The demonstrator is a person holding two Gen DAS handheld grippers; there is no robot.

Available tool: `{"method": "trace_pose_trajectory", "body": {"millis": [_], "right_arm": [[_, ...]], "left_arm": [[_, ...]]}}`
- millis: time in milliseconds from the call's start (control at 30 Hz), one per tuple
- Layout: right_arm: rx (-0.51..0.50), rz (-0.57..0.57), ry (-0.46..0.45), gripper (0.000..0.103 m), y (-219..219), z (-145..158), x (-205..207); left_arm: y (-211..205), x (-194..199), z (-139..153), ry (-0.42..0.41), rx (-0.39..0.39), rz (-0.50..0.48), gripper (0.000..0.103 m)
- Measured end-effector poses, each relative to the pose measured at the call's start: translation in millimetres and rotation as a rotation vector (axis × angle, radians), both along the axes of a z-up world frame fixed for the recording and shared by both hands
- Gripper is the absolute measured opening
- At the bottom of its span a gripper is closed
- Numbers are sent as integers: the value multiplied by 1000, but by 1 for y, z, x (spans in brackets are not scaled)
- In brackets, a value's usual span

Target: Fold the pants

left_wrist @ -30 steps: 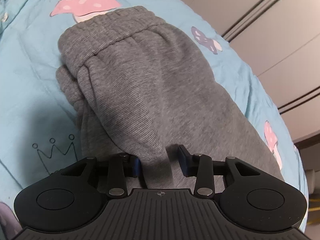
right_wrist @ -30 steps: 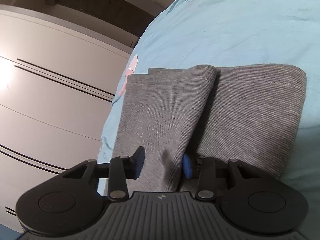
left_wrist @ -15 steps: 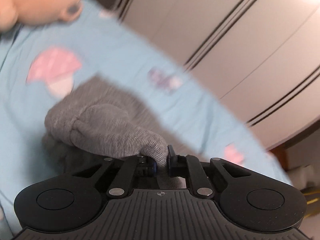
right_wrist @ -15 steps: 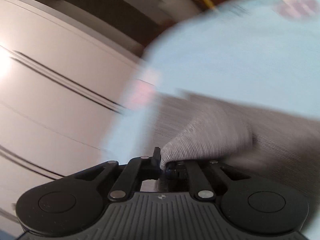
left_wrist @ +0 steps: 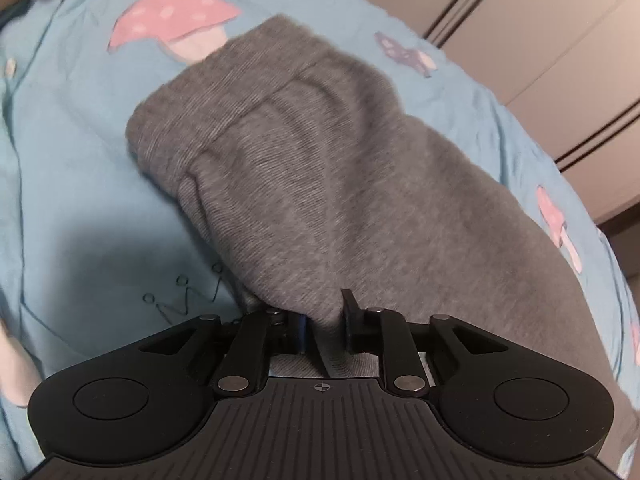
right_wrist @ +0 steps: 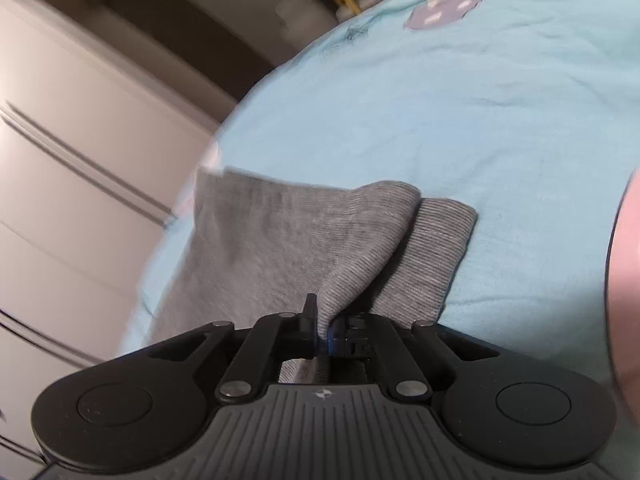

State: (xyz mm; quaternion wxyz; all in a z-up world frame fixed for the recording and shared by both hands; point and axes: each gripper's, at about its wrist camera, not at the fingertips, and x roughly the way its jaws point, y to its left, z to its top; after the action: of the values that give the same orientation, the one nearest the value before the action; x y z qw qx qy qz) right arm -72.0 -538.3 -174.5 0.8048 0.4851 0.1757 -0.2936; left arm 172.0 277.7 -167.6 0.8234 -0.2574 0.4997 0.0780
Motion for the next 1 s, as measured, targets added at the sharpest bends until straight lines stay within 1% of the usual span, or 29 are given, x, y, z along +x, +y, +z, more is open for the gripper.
{"method": "trace_pose_trajectory", "body": {"millis": [33, 67, 100, 133, 200, 233, 300, 333, 367, 433, 533, 567, 600, 633, 700, 733, 767, 800, 833, 867, 933, 967, 1000], "right_arm": [[3, 1, 10, 5, 2, 5, 3], [5, 10, 0, 5, 3, 12, 5], [-4, 13, -22, 5, 6, 17, 2], [-10, 13, -46, 5, 5, 22, -2], [-2, 3, -105, 5, 3, 27, -9], [-13, -7, -102, 5, 6, 29, -9], [-49, -21, -22, 5, 8, 21, -8], [-38, -17, 40, 5, 8, 13, -3], [-9, -21, 54, 5, 7, 3, -3], [26, -49, -7, 5, 8, 1, -15], [98, -75, -93, 5, 5, 2, -27], [104, -74, -107, 5, 4, 3, -29], [96, -68, -117, 5, 4, 6, -29], [78, -59, -108, 5, 7, 7, -31], [19, -35, -48, 5, 11, 9, -25], [-4, -21, -10, 6, 12, 8, -19], [-7, -14, 4, 7, 11, 6, -14], [-3, -14, -7, 9, 10, 7, -17], [4, -14, -17, 15, 8, 7, -17], [10, -16, -28, 17, 7, 7, -18], [20, -13, -27, 23, 4, 8, -15], [23, -9, -27, 24, 3, 9, -16], [18, -4, -24, 25, 2, 12, -15]], "left_arm": [[-3, -1, 3, -10, 16, -18, 19], [-3, -1, 6, -11, 27, -30, 19], [-2, -1, 8, -9, 21, -28, 18], [0, -5, 9, -22, 2, -23, 17], [4, -13, 9, -28, -6, -18, 17], [4, -16, 5, -23, -12, -15, 17], [5, -19, 0, -9, -26, -8, 17], [7, -20, -1, -2, -38, 0, 17], [10, -20, -3, -1, -53, 8, 17], [12, -20, 0, -2, -67, 21, 17], [6, -18, 7, -5, -26, -11, 17], [5, -15, 5, 2, -21, -12, 18], [4, -15, 4, 8, -20, -9, 20], [4, -16, 2, 9, -20, -3, 21], [5, -18, 0, 9, -26, 12, 22], [5, -18, 0, 8, -27, 18, 22], [5, -18, 0, 10, -28, 19, 22], [4, -17, 0, 12, -27, 20, 22], [4, -17, 1, 12, -22, 17, 22], [3, -16, 2, 15, -16, 15, 24], [1, -15, 2, 19, -17, 14, 29], [0, -14, 1, 21, -19, 17, 31], [-2, -13, 1, 22, -12, 19, 29]]}}
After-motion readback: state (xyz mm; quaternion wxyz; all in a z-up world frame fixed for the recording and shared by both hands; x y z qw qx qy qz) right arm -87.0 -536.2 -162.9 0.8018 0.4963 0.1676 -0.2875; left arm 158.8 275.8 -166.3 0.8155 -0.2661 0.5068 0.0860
